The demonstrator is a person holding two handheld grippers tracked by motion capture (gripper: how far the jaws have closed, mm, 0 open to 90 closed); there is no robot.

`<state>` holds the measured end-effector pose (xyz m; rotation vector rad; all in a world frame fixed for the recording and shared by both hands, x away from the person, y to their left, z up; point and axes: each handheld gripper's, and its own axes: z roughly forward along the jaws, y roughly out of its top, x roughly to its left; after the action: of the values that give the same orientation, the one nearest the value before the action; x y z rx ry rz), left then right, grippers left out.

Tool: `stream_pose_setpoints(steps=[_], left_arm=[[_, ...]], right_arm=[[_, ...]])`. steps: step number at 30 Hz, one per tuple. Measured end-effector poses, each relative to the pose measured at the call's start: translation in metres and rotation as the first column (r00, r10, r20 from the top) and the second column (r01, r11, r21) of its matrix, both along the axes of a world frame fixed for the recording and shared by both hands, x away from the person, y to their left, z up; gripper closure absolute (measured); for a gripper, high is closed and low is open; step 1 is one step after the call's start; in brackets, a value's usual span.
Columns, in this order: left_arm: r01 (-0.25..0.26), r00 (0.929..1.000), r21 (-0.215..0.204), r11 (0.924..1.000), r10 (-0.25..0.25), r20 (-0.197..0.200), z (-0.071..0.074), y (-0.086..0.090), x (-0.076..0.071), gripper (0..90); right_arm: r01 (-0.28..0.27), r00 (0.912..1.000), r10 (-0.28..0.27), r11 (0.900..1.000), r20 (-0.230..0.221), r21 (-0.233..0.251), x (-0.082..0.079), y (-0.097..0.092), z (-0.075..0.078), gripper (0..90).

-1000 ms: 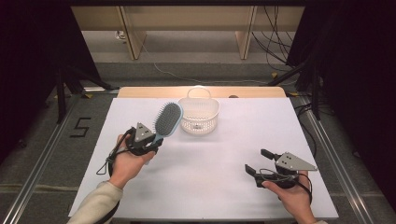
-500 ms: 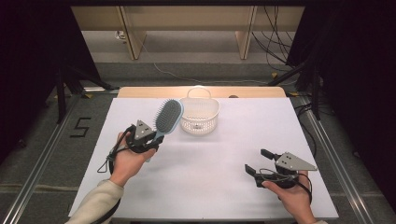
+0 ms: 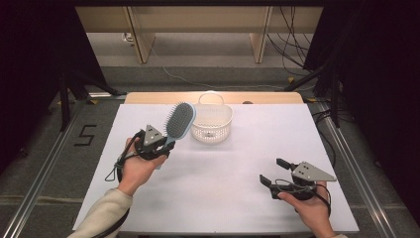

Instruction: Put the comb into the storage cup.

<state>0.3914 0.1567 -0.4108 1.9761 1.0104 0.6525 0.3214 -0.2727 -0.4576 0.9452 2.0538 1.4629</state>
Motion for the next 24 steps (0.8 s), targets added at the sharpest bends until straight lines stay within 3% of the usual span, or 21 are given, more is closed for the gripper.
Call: stream_pose_setpoints(steps=[24], left_arm=[[-0.012, 0.9997, -0.021, 0.9997, 0.013, 0.019, 0.0073, -0.0003, 0.0045, 69.6]], right_arm=[[0.0, 1.0, 0.0, 1.0, 0.002, -0.001, 0.0002, 0.0, -0.0002, 15.6]])
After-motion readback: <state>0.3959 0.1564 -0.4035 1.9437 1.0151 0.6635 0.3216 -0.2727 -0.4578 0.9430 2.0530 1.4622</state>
